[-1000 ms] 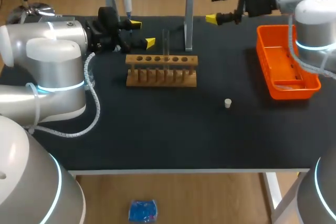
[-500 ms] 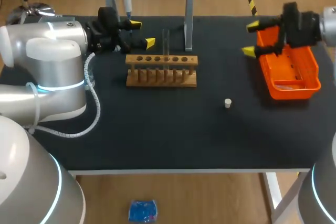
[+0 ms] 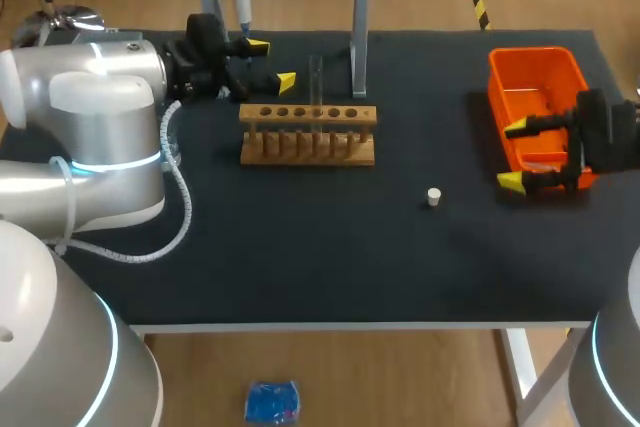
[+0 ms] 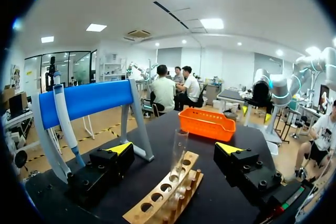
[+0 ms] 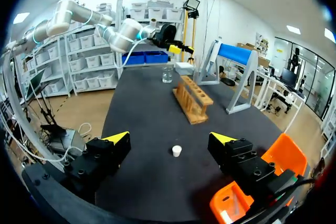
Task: Invert the test tube, pick up the pipette, mount the tip to pipette, aspirate from beaker and dispense into the tube, eject the tip, return the pipette, and cap with the stopper.
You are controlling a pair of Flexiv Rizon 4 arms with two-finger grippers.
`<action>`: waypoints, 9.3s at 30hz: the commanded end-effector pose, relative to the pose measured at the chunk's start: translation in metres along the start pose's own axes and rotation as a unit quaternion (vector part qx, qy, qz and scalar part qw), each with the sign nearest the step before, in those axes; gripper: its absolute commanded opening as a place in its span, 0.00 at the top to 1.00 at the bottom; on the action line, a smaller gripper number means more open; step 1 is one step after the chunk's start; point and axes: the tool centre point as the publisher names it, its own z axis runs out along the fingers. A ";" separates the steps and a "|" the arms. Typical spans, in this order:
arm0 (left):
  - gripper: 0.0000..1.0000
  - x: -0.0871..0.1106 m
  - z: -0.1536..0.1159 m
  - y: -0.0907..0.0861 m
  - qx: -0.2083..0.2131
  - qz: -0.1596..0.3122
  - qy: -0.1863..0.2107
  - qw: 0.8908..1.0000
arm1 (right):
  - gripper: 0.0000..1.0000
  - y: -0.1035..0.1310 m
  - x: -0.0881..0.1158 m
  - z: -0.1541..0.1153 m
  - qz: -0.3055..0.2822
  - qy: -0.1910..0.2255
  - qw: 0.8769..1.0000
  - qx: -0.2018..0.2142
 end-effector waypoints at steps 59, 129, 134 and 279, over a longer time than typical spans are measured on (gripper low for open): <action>0.00 0.001 0.001 0.001 0.002 0.001 -0.003 1.000 | 0.19 -0.075 -0.029 0.147 0.045 -0.033 0.998 0.039; 0.00 0.001 0.001 0.001 0.002 0.001 -0.003 1.000 | 1.00 -0.036 -0.025 0.127 0.048 -0.042 0.997 0.043; 0.00 0.001 0.001 0.001 0.002 0.001 -0.003 1.000 | 1.00 0.007 -0.030 0.114 0.037 -0.032 0.998 0.028; 0.00 0.001 0.001 0.001 0.002 0.001 -0.003 1.000 | 1.00 0.210 -0.104 0.240 -0.067 0.064 0.995 0.035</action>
